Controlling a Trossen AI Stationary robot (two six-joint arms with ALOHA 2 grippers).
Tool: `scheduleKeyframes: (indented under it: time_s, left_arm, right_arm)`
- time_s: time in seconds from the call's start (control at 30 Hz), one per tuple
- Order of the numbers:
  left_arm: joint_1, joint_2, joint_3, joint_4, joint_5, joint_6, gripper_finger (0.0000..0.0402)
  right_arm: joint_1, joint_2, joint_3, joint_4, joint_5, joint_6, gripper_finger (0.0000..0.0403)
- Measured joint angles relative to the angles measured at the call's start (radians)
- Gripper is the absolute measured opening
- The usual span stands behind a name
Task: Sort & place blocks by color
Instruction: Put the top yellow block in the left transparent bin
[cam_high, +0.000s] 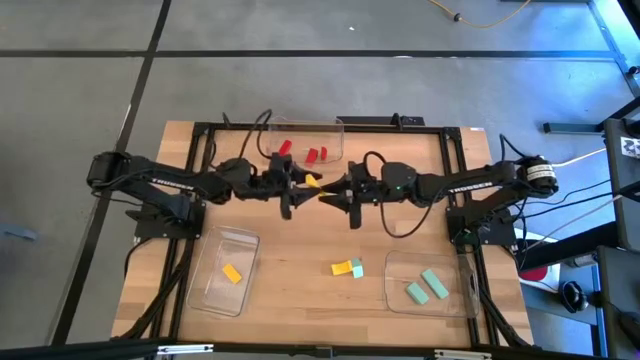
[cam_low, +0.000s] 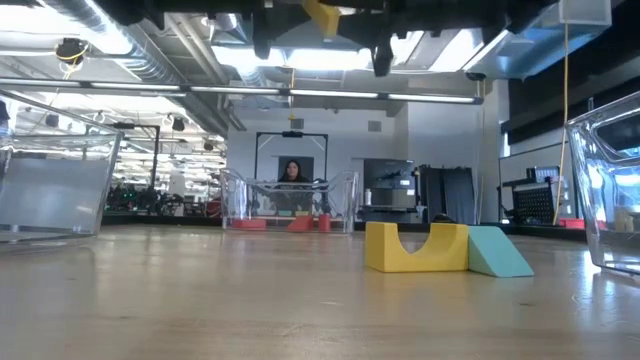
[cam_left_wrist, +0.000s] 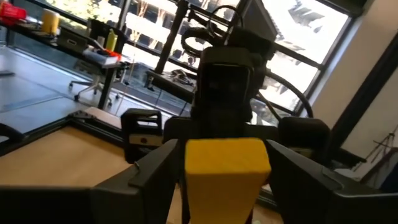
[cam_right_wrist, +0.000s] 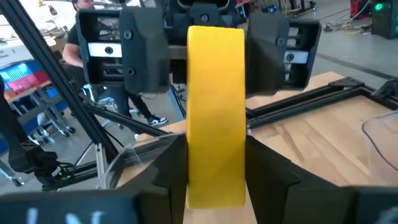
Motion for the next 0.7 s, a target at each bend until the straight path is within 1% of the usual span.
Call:
scheduleKeyframes:
  time_s: [0.1,0.2,0.3,0.4,0.43,0.7]
  left_arm:
    - [0.000,0.000,0.000,-0.006,0.009,0.000,0.0219]
    - [0.000,0.000,0.000,-0.006,0.008,-0.008,0.0202]
    - [0.000,0.000,0.000,-0.006,0.005,-0.008,0.0170]
    - [0.000,0.000,0.000,-0.006,0.006,-0.009,0.0124]
    - [0.000,-0.001,0.000,-0.006,0.005,-0.009,0.0118]
    - [0.001,-0.001,-0.001,-0.004,0.003,-0.008,0.0118]
  right_arm:
    - [0.000,-0.005,-0.001,0.005,0.007,0.000,0.0123]
    - [0.000,-0.006,-0.002,0.016,0.021,0.000,0.0123]
    - [0.000,-0.007,-0.002,0.022,0.023,0.000,0.0123]
    - [0.000,-0.007,-0.002,0.023,0.025,0.000,0.0123]
    - [0.000,-0.007,-0.002,0.023,0.025,0.000,0.0123]
    - [0.000,-0.007,-0.002,0.021,0.024,0.005,0.0123]
